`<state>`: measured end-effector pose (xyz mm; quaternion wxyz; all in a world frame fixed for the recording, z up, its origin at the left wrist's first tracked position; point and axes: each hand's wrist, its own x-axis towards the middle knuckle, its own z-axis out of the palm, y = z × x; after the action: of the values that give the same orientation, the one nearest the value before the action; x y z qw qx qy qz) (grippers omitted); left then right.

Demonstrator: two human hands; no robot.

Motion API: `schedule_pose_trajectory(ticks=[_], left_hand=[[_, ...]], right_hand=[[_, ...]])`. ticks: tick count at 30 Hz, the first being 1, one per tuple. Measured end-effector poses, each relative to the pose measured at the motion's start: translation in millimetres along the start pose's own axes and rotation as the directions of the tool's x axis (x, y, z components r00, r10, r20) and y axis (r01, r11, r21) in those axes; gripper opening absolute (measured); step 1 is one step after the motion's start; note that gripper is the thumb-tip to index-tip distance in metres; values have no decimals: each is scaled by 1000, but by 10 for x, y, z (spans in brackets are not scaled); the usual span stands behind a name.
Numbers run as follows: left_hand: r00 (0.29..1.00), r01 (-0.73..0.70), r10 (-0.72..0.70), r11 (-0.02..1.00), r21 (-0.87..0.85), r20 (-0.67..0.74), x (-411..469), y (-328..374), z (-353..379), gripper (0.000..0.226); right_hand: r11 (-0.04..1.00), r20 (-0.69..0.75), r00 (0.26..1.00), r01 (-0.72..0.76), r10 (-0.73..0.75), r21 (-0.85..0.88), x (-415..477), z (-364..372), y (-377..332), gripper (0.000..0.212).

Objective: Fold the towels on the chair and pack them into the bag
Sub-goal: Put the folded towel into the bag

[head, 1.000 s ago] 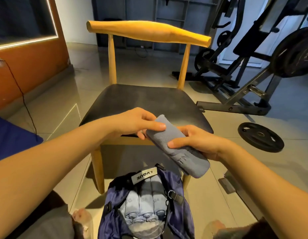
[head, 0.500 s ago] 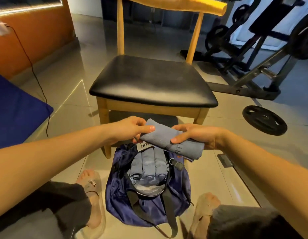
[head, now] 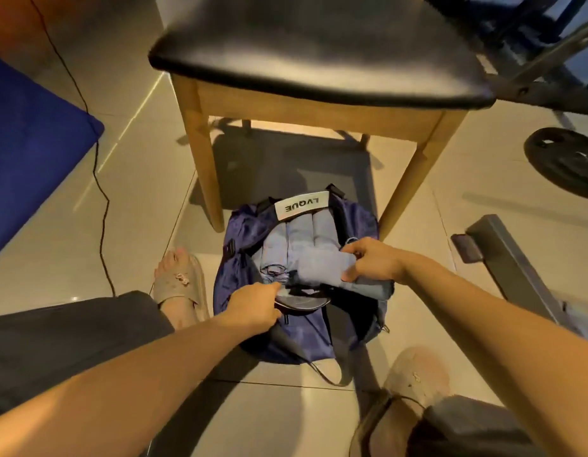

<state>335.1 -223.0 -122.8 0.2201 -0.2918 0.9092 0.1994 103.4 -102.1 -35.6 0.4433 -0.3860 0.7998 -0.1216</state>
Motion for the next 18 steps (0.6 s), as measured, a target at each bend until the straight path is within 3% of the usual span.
schedule_pose_trajectory(ticks=[3, 5, 7, 9, 12, 18], left_hand=[[985, -41, 63, 990, 136, -162, -115, -84, 185, 13], [957, -115, 146, 984, 135, -251, -218, -201, 346, 17], [940, -182, 186, 982, 41, -285, -324, -272, 443, 6], [947, -213, 203, 977, -14, -250, -431, -309, 446, 20], [929, -288, 261, 955, -70, -261, -531, -328, 422, 22], [949, -275, 211, 916, -292, -233, -591, -349, 342, 17]], right_hand=[[998, 13, 998, 59, -59, 33, 208, 277, -129, 8], [999, 28, 999, 44, -44, -15, 358, 460, -195, 24], [990, 47, 998, 42, -36, -138, 458, 642, -255, 35], [956, 69, 997, 64, -46, -287, 519, 817, -312, 35], [898, 39, 995, 97, -89, -430, 612, 1066, -401, 34], [938, 77, 987, 159, -142, -308, 820, 1325, -478, 43]])
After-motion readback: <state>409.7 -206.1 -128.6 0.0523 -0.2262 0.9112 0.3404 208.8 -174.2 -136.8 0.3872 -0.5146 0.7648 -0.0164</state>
